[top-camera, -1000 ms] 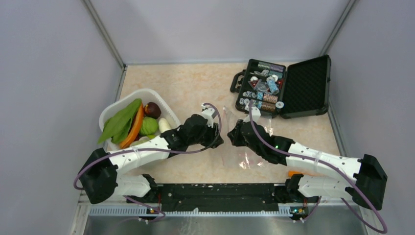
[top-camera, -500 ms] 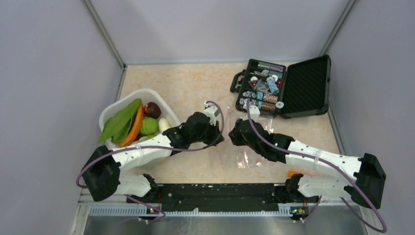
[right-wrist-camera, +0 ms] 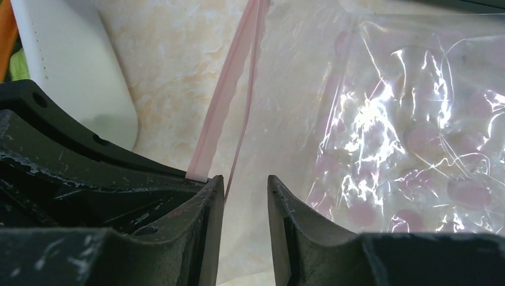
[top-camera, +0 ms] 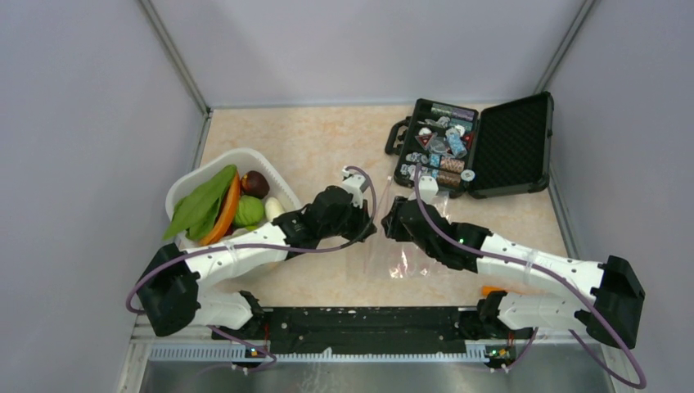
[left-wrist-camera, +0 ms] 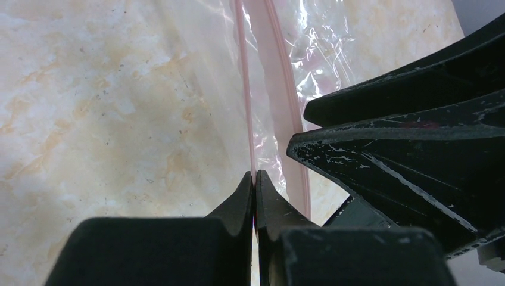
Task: Place the food in the zip-top bag and seal the zipper
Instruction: Open the zipper of the food storage bag at the center of the board.
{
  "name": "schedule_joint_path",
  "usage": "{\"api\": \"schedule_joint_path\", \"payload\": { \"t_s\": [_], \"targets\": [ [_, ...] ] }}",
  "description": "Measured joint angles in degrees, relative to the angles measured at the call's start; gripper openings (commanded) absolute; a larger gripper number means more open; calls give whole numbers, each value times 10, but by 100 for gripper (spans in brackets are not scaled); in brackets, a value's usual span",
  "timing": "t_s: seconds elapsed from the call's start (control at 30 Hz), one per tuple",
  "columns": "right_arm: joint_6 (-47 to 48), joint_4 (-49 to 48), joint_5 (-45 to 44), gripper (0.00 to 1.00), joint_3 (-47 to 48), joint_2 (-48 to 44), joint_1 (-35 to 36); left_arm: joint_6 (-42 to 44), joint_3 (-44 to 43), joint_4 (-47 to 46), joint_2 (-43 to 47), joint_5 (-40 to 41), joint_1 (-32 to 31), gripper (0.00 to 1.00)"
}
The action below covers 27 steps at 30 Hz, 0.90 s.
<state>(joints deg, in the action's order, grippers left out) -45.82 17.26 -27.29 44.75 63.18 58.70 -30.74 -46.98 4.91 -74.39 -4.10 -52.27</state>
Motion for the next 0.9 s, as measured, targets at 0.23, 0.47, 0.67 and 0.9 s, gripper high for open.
{"api": "schedule_joint_path", "payload": {
  "t_s": [0.23, 0.47, 0.67, 0.9],
  "targets": [
    [-15, -15, -2, 27, 0, 17, 0, -7, 0, 0, 16, 16, 0, 0],
    [-20, -18, -10, 23, 0, 23, 0, -7, 0, 0, 34, 25, 0, 0],
    [-17, -23, -16, 0, 0, 24, -1, -7, 0, 0, 34, 25, 0, 0],
    [0, -17, -26, 0, 12, 22, -7, -16, 0, 29, 43, 110, 0, 0]
  ]
}}
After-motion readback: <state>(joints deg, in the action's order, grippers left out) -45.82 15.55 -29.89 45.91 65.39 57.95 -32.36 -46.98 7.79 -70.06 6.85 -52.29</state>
